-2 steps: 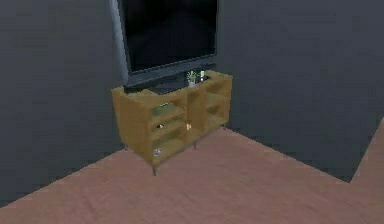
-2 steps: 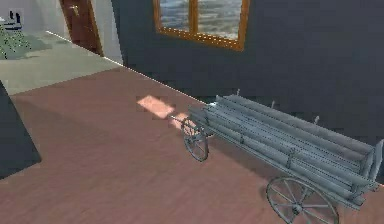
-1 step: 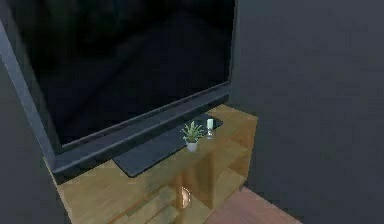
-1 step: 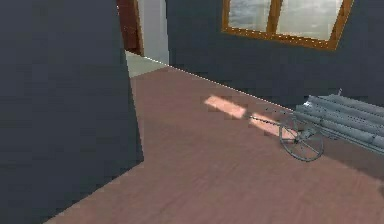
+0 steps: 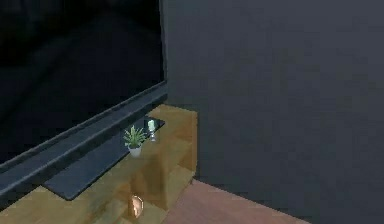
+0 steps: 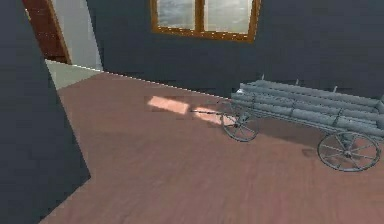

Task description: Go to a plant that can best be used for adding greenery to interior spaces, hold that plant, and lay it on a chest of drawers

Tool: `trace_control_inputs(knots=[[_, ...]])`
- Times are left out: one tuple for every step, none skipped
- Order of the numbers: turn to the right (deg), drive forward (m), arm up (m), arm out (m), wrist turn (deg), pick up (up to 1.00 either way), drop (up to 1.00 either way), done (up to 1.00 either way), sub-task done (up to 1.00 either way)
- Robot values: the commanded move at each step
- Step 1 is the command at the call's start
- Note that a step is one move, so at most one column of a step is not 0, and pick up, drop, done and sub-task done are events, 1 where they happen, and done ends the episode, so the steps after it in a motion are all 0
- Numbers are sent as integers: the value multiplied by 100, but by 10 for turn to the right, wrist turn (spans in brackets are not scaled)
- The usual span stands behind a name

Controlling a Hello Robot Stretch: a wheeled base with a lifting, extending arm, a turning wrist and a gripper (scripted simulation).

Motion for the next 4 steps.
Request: trace_control_inputs(knots=[[0,10,0,0,0,0,0,0,0],[-450,0,0,0,0,0,0,0,0],[-450,0,0,0,0,0,0,0,0],[-180,0,0,0,0,0,0,0,0]])
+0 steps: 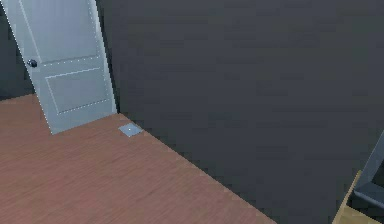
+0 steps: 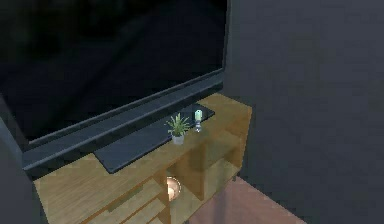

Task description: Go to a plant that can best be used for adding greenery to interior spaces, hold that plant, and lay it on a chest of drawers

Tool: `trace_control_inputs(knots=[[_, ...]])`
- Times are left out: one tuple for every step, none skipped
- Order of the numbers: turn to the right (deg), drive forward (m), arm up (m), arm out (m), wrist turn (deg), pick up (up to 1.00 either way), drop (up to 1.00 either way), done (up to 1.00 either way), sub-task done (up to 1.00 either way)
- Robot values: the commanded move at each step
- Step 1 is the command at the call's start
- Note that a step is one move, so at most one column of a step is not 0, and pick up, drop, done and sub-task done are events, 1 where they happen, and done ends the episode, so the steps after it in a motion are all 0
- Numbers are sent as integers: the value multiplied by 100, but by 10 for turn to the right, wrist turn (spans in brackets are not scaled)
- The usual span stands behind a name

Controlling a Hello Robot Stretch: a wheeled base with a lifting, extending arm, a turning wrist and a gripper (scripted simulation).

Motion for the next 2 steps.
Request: trace_control_inputs(knots=[[0,0,50,0,0,0,0,0,0],[0,0,34,0,0,0,0,0,0]])
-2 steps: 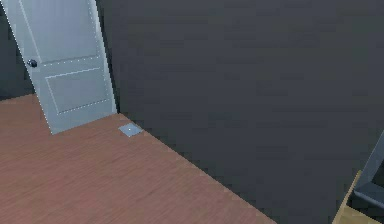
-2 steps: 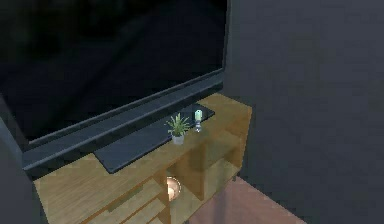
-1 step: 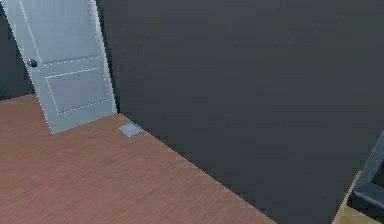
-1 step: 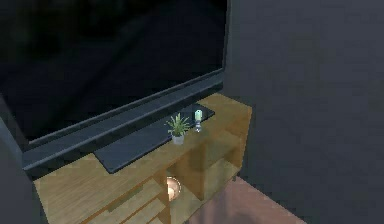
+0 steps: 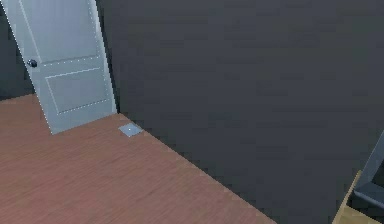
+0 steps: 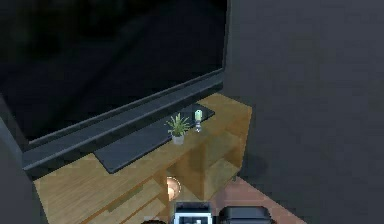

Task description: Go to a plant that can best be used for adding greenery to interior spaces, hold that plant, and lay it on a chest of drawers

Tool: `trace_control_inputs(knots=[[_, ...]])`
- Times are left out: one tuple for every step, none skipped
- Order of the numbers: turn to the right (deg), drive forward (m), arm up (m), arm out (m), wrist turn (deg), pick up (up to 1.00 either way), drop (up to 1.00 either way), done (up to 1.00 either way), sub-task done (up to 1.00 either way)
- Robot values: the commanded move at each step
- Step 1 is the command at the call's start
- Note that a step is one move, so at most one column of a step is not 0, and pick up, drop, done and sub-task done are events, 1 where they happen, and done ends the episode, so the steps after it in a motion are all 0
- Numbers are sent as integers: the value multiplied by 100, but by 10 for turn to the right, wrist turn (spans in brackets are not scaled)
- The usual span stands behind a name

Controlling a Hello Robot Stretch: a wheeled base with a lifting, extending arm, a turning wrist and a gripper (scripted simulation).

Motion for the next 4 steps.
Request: trace_control_inputs(knots=[[0,0,0,48,0,0,0,0,0],[0,0,0,0,450,0,0,0,0],[0,0,0,0,450,0,0,0,0],[0,0,0,0,450,0,0,0,0]])
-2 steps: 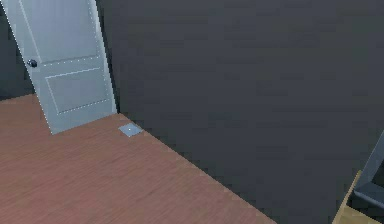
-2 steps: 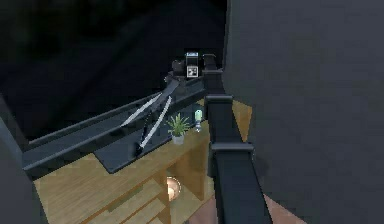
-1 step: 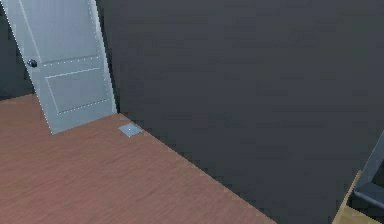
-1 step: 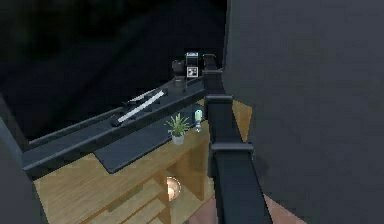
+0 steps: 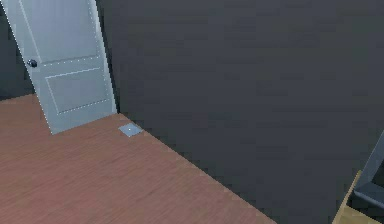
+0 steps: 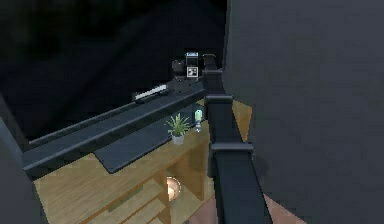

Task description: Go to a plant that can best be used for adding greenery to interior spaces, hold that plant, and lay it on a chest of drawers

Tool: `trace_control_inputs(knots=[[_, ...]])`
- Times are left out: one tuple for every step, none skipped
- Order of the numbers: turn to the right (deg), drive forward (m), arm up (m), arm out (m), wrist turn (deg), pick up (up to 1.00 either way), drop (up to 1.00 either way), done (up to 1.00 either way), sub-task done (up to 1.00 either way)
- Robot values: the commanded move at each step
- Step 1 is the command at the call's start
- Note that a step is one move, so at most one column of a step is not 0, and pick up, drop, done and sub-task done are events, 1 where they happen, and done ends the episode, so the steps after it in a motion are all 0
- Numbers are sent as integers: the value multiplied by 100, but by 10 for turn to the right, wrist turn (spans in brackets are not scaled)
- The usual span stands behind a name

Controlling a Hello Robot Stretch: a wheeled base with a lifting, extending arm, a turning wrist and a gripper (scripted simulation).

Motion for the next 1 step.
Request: trace_control_inputs(knots=[[0,0,0,0,330,0,0,0,0]])
